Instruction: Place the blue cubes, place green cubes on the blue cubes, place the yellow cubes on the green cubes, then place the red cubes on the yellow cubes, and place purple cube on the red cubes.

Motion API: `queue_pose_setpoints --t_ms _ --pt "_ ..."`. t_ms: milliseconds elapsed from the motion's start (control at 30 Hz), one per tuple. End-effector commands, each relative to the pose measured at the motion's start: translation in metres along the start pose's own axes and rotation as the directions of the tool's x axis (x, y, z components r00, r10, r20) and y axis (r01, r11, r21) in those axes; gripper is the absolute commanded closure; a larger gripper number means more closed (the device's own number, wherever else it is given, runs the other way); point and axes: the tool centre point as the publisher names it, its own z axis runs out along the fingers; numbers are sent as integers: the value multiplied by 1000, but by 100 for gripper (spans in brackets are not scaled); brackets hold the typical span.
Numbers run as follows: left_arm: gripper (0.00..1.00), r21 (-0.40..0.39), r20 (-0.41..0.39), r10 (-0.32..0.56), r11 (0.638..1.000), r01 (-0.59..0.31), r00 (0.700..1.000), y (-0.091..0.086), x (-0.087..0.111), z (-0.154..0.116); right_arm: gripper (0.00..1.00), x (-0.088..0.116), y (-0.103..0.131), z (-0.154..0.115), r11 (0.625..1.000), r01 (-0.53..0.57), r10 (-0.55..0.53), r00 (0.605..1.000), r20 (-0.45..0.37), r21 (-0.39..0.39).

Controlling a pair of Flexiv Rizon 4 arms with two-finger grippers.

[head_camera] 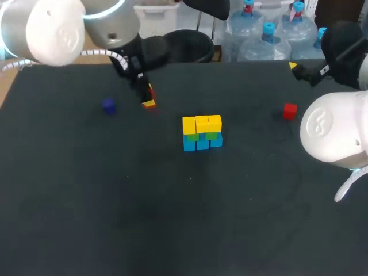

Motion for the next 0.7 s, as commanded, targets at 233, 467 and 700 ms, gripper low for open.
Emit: queue_pose_setpoints --t_ms 233,467,700 --pt "100 12 -38 67 998 -67 997 -24 -39 -1 0 0 0 0 1000 0 0 1000 2 -2" --pt "100 18 -35 83 996 -82 996 -33 -64 1 0 0 0 0 1000 0 0 1000 2 -2" --pt "100 40 -26 62 997 -61 998 -40 -78 2 0 0 0 0 1000 0 0 1000 2 -2"
